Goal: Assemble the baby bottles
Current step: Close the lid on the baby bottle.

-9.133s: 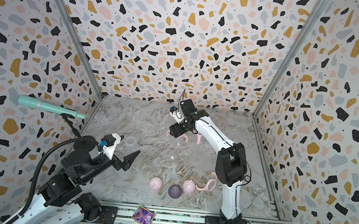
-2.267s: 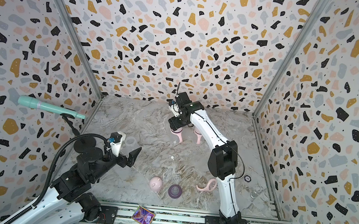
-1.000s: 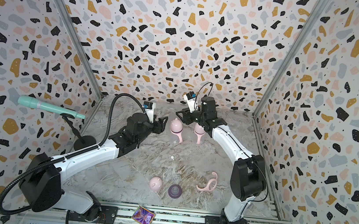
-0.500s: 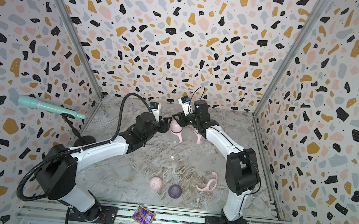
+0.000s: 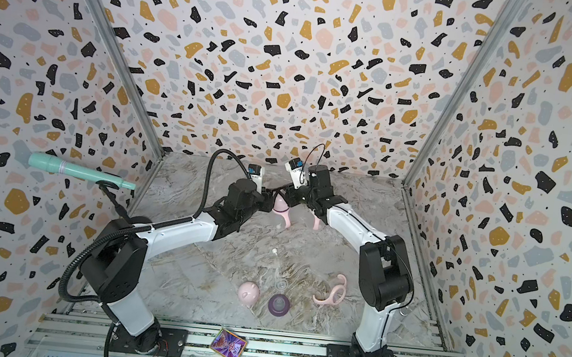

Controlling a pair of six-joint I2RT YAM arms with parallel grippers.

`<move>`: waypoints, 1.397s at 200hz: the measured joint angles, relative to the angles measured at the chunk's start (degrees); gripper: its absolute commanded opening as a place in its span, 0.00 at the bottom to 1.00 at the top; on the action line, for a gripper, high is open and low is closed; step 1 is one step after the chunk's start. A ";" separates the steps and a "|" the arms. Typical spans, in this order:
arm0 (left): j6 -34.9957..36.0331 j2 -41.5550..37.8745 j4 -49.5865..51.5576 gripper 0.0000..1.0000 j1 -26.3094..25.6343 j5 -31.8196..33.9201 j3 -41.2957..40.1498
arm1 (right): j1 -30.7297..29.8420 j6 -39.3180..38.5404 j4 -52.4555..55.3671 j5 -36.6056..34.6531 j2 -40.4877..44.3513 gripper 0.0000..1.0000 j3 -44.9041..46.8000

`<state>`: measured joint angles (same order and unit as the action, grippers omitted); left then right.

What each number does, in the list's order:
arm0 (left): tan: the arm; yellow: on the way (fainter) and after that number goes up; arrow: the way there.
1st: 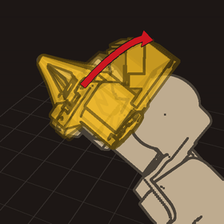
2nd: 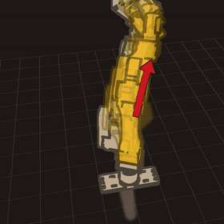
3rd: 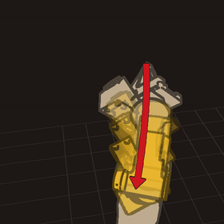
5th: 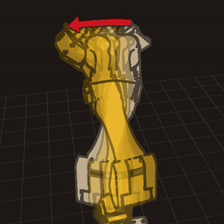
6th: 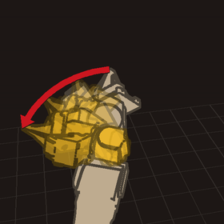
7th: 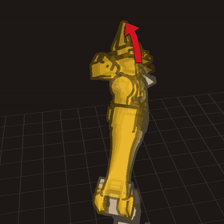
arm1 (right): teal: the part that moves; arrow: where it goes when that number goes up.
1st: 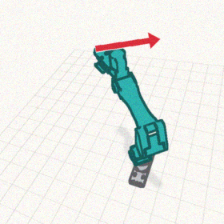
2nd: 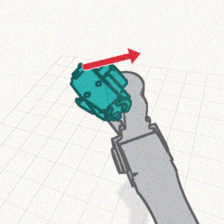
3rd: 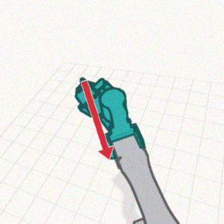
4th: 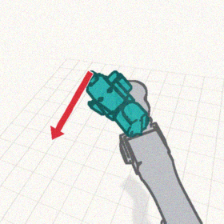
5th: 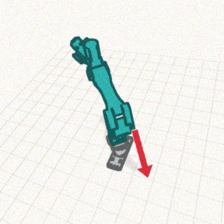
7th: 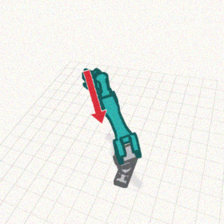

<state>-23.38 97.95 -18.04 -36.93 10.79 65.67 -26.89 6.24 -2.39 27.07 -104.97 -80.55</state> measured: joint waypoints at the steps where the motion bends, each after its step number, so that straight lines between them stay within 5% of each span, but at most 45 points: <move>1: 0.02 0.04 0.00 0.50 -0.02 0.00 0.02 | -0.02 0.02 -0.04 -0.04 0.00 0.28 0.00; 163: 0.46 2.82 0.22 0.21 -0.81 -4.85 2.64 | -0.90 4.20 -11.19 -6.14 3.74 0.24 9.97; 279: 0.42 2.56 0.79 0.25 -0.81 -5.66 2.54 | -2.25 8.11 -16.70 -10.38 5.11 0.24 14.16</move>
<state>-22.96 100.51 -17.26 -37.74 5.13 68.20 -29.15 14.35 -19.09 16.69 -99.85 -66.39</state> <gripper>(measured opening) 0.223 0.235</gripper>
